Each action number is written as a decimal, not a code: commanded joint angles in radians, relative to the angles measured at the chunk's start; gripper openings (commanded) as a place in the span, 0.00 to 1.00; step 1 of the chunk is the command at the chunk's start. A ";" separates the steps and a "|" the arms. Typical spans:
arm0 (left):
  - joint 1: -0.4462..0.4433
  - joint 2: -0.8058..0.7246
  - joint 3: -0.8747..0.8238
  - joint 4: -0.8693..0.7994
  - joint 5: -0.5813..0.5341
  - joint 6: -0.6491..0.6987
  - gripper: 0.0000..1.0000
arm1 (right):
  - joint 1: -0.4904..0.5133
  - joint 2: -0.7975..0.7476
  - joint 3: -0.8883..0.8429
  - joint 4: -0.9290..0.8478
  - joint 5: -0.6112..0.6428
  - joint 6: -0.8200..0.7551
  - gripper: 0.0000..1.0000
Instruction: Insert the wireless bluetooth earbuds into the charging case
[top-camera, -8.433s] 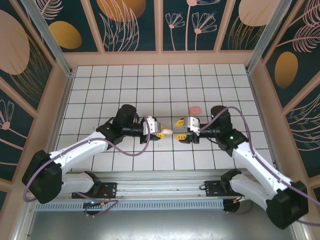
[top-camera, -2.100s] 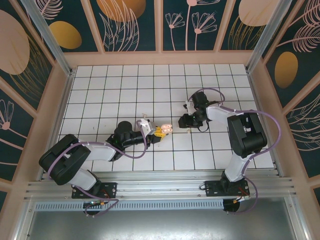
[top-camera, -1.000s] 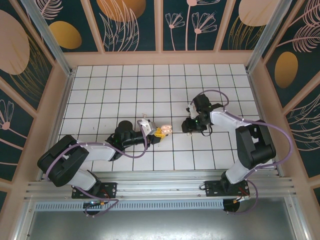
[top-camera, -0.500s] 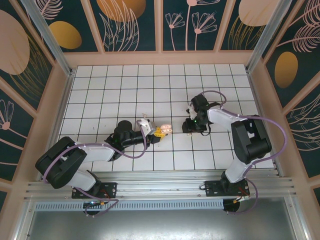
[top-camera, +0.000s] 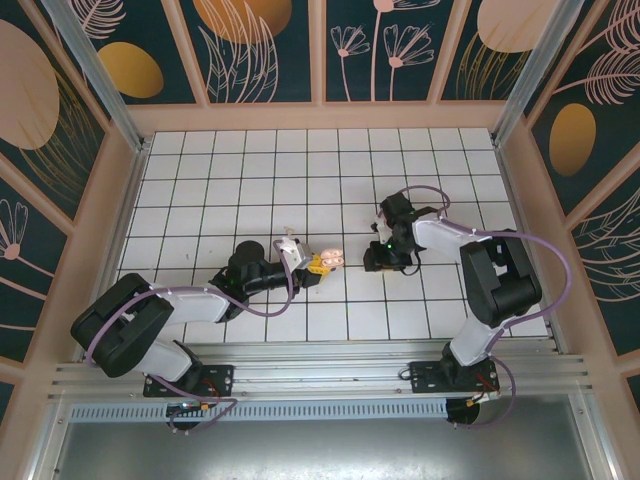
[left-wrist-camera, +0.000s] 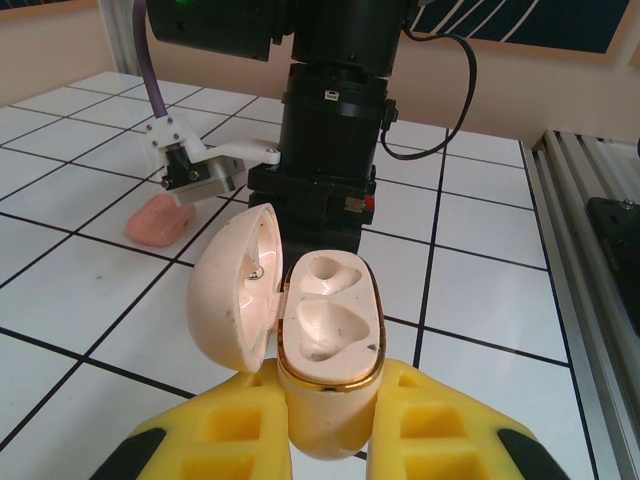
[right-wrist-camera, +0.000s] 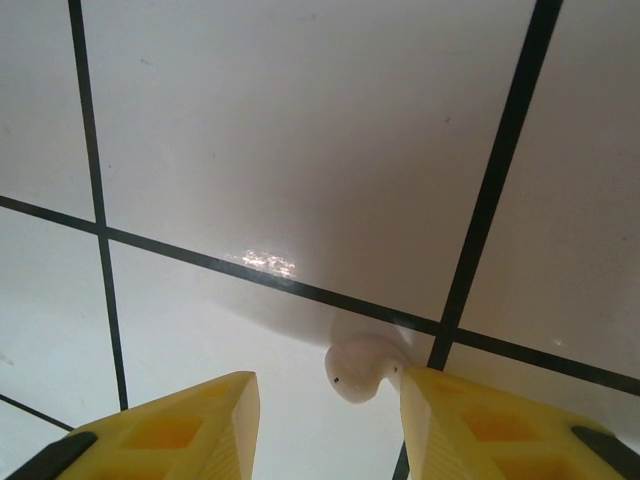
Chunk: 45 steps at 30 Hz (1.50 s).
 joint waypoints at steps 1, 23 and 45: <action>-0.006 -0.018 0.010 0.004 0.000 0.009 0.10 | 0.017 0.017 -0.011 -0.044 -0.017 0.022 0.42; -0.005 -0.043 0.008 -0.020 -0.006 0.019 0.10 | 0.022 0.023 0.014 -0.047 0.015 0.024 0.45; -0.006 -0.046 0.017 -0.042 -0.012 0.027 0.10 | 0.027 0.073 0.133 -0.127 0.131 0.013 0.38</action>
